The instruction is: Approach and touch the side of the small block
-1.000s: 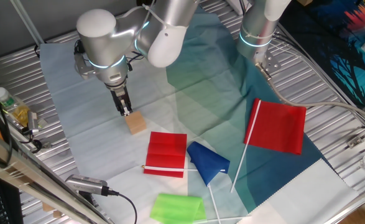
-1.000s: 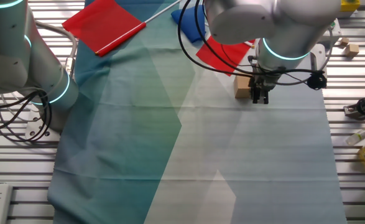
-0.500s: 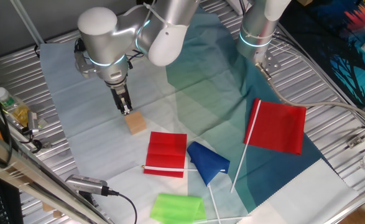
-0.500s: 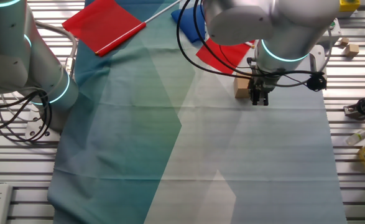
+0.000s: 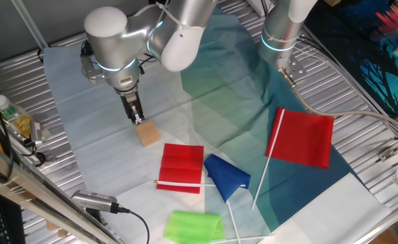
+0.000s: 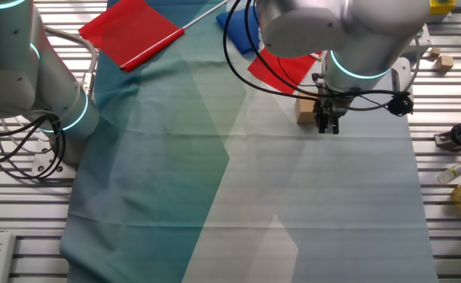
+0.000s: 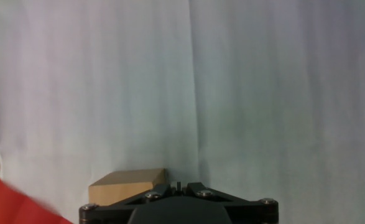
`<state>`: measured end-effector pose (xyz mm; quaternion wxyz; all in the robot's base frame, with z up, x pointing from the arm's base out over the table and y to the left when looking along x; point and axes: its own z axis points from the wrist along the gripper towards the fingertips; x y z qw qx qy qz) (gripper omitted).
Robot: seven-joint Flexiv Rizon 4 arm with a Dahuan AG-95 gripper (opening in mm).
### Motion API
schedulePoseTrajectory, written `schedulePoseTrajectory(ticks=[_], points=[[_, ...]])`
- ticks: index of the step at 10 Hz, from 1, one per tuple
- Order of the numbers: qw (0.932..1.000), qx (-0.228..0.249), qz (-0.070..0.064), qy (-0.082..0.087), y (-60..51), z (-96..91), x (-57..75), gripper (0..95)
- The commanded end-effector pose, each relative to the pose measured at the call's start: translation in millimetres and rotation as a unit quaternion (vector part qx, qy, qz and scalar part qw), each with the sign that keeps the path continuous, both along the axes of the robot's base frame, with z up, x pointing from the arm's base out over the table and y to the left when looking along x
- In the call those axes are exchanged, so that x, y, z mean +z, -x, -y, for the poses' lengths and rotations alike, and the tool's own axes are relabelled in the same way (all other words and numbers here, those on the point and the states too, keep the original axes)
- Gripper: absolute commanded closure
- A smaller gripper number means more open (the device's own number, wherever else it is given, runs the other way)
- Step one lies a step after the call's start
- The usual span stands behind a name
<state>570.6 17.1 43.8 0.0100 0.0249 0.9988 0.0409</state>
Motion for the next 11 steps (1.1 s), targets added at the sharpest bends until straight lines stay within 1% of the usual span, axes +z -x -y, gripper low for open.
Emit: schedulePoseTrajectory(ticks=[1,3,5,6,7,9,11], points=[[1.0000,0.004,0.000,0.000,0.4,3.0,1.7,95.0],[0.9999,0.012,0.001,0.000,0.8,12.3,7.3,95.0],[0.9999,0.011,-0.001,0.000,-3.5,15.5,12.0,95.0],[1.0000,0.005,-0.008,0.001,-17.4,11.7,20.0,95.0],[0.9999,0.004,-0.010,0.001,-26.1,8.2,24.6,95.0],[1.0000,0.004,-0.008,0.003,-37.8,2.9,30.2,95.0],[1.0000,0.003,-0.008,0.004,-51.7,-1.6,30.9,95.0]])
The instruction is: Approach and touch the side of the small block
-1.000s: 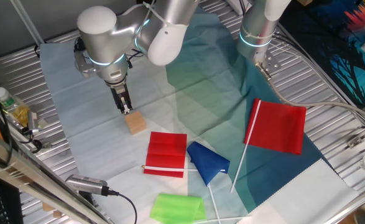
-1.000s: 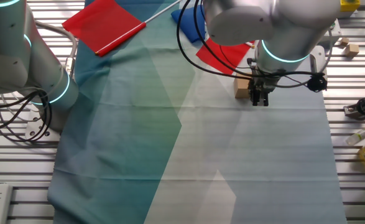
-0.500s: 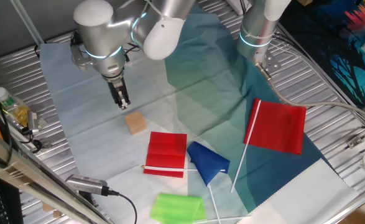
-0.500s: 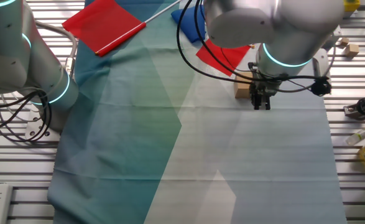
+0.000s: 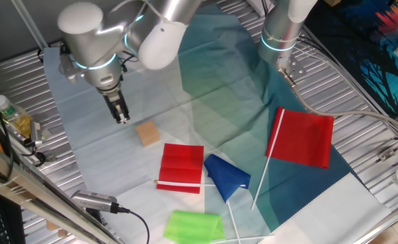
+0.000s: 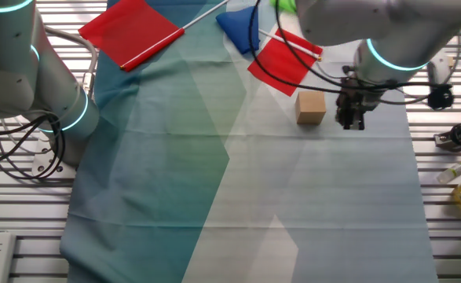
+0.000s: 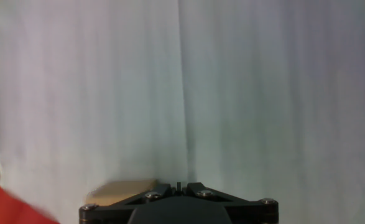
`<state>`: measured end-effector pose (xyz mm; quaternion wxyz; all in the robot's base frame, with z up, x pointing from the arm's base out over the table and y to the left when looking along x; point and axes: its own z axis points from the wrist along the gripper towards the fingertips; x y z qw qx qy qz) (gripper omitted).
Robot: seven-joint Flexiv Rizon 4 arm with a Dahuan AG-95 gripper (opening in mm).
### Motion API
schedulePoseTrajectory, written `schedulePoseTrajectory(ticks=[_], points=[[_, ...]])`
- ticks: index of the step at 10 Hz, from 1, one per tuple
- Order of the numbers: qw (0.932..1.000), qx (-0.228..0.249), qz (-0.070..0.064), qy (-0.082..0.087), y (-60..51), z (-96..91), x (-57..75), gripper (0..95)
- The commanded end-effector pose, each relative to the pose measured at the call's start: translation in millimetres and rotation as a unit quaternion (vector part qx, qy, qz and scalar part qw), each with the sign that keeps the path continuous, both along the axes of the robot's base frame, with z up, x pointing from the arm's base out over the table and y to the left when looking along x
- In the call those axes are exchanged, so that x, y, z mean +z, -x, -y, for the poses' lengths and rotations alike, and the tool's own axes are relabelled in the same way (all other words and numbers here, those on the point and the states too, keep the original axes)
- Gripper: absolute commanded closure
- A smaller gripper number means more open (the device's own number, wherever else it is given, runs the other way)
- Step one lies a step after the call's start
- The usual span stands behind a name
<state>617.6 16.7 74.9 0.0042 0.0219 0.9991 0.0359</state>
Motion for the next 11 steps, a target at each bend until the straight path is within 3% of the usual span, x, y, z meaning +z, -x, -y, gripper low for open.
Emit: schedulePoseTrajectory(ticks=[1,4,11], points=[[1.0000,0.001,-0.001,-0.001,-12.9,-4.3,-1.6,95.0],[1.0000,-0.003,-0.002,-0.003,-25.7,-9.9,-8.7,95.0],[0.9995,-0.033,-0.001,-0.002,-18.8,-47.8,-28.1,95.0]])
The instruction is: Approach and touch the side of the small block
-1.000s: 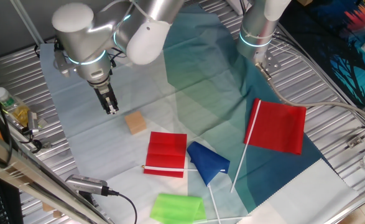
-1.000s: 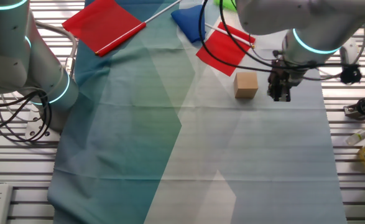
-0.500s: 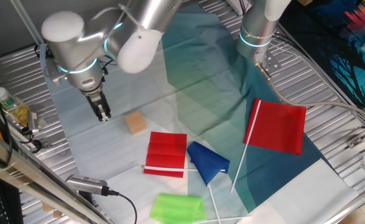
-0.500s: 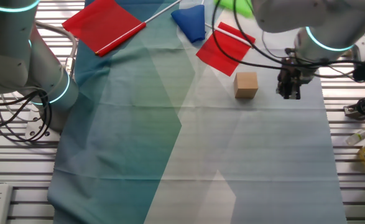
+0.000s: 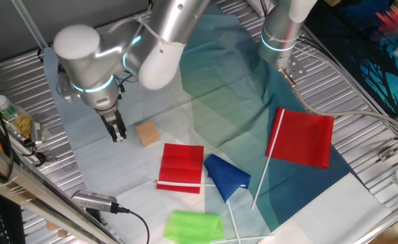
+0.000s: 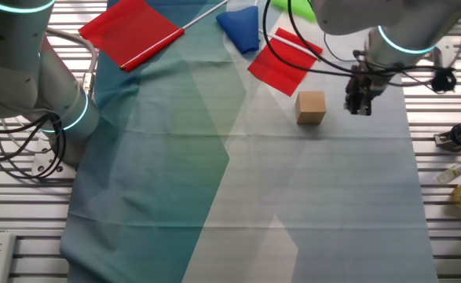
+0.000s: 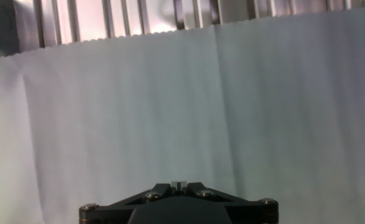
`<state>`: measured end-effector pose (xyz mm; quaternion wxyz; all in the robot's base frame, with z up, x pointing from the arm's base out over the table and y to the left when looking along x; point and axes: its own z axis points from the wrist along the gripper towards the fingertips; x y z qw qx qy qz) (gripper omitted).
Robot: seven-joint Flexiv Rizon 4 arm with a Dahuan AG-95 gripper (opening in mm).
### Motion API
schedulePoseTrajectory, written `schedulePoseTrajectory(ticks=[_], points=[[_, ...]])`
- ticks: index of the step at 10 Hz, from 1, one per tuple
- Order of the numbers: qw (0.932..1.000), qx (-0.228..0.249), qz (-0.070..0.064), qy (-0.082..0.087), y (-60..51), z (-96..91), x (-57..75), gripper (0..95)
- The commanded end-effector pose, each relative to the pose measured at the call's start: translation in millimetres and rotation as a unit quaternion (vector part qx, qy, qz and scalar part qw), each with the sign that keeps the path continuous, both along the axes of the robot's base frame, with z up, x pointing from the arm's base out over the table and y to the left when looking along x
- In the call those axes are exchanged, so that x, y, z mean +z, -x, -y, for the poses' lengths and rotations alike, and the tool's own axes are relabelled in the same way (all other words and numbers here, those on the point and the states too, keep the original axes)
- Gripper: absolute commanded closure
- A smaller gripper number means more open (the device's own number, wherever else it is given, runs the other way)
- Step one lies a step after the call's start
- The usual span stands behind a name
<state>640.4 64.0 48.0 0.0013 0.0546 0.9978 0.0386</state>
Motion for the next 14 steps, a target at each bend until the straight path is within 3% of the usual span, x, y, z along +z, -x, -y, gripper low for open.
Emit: schedulePoseTrajectory(ticks=[1,6,14], points=[[1.0000,0.000,0.006,0.001,6.5,-1.8,-3.8,95.0],[0.9999,0.004,0.011,0.001,17.1,2.6,-10.8,95.0],[0.9999,0.006,0.008,0.001,24.7,3.4,-5.7,95.0]])
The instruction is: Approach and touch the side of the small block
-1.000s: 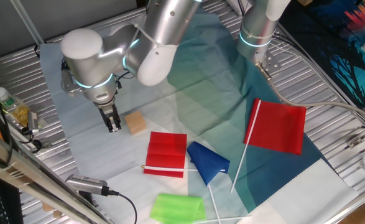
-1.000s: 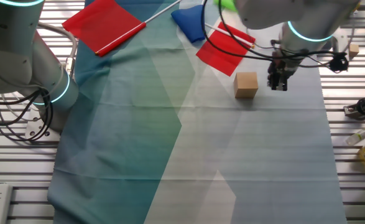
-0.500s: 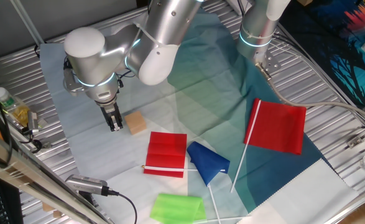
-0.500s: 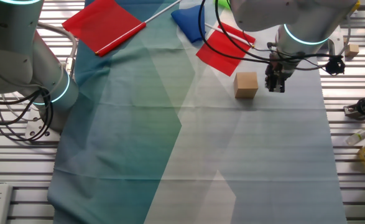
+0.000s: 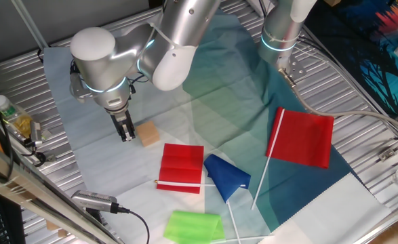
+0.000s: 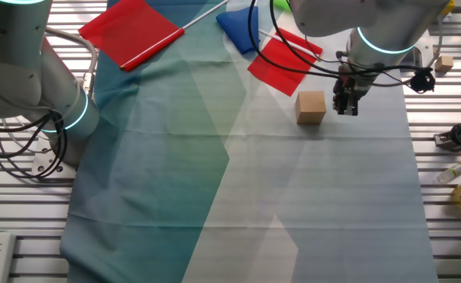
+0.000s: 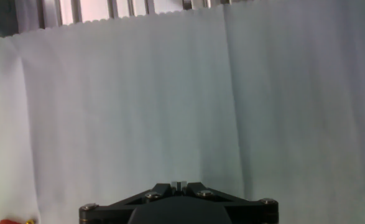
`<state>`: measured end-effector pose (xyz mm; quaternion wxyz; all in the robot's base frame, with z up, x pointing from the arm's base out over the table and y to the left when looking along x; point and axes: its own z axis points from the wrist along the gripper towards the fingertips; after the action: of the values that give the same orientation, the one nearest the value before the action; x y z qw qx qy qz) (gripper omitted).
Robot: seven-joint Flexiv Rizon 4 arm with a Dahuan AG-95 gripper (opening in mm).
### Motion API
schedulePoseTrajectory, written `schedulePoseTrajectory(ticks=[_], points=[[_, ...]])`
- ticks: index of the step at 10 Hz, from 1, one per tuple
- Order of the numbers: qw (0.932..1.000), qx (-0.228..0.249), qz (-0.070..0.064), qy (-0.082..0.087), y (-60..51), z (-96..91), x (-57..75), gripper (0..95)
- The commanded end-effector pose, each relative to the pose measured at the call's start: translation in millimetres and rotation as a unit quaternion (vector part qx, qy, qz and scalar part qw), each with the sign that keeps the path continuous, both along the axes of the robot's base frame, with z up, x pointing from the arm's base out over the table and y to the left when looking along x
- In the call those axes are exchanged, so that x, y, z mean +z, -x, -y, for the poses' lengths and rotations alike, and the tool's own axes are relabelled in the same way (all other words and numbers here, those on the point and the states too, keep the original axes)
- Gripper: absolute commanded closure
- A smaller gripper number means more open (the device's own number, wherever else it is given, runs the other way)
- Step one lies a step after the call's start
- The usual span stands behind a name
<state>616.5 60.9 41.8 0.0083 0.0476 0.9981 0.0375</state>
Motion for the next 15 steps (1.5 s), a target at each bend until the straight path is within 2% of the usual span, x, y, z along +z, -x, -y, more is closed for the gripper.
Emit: schedulePoseTrajectory(ticks=[1,6,15], points=[[1.0000,0.000,0.000,0.000,2.7,1.2,0.3,95.0],[1.0000,0.004,0.000,-0.001,13.9,7.0,-4.1,95.0],[1.0000,0.004,-0.003,-0.005,17.7,5.6,-0.9,95.0]])
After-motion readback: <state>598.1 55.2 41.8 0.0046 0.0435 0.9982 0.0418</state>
